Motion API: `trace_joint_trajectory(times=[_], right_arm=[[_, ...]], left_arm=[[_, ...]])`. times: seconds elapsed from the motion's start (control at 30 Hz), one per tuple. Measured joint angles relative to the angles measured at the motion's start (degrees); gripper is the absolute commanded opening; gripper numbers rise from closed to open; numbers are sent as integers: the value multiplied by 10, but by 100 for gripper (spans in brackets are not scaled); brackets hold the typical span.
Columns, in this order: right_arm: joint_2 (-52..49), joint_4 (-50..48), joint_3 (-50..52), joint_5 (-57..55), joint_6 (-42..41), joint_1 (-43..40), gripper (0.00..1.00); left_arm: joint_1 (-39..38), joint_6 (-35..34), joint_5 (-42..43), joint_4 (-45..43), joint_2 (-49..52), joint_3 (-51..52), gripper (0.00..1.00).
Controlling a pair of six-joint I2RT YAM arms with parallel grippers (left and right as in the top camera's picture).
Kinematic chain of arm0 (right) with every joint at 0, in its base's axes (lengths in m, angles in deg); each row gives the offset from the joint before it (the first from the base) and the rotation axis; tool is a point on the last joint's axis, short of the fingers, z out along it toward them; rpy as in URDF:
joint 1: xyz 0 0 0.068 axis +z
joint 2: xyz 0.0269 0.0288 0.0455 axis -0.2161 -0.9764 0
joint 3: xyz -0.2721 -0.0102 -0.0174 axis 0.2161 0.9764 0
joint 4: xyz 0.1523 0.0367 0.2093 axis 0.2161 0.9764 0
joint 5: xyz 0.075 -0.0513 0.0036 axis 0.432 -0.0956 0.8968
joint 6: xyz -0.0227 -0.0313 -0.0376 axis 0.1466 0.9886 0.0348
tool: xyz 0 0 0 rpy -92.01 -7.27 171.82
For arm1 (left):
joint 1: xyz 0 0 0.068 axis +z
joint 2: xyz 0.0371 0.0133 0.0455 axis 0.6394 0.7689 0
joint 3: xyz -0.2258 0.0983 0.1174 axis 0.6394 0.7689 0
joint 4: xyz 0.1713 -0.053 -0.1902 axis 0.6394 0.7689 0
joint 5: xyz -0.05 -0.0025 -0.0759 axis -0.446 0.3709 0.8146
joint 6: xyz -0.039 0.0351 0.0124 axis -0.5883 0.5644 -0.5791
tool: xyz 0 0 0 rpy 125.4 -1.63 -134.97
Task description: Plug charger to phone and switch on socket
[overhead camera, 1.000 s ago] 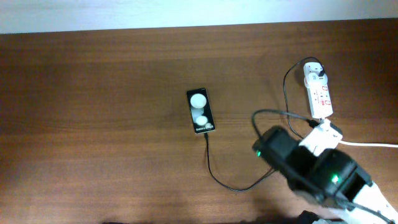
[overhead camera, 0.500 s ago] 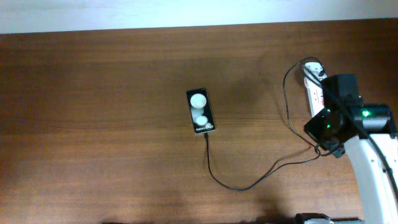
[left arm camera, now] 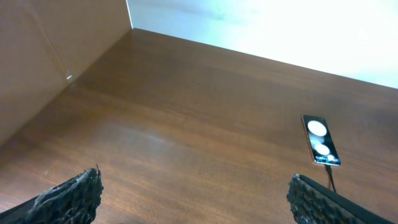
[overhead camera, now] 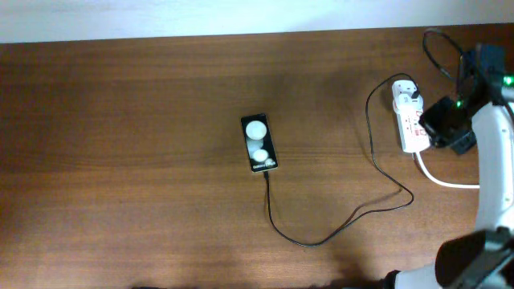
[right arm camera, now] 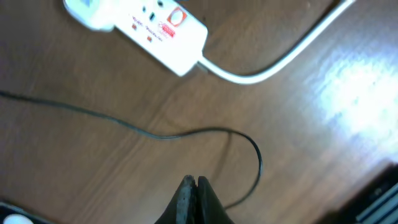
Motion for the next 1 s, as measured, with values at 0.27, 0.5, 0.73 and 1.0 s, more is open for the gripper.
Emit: trace_joint_trajectory(times=[0.27, 0.5, 0.73, 1.0], right_arm=[[-121, -19, -82, 33, 28, -71, 4], [-193, -102, -92, 63, 50, -95, 4], [-250, -209, -93, 118, 91, -95, 4], [-287, -250, -93, 167, 109, -95, 4]], left_arm=[[0, 0, 0, 0, 0, 0, 99], [0, 0, 0, 0, 0, 0, 99], [0, 0, 0, 0, 0, 0, 99], [0, 0, 0, 0, 0, 0, 99]])
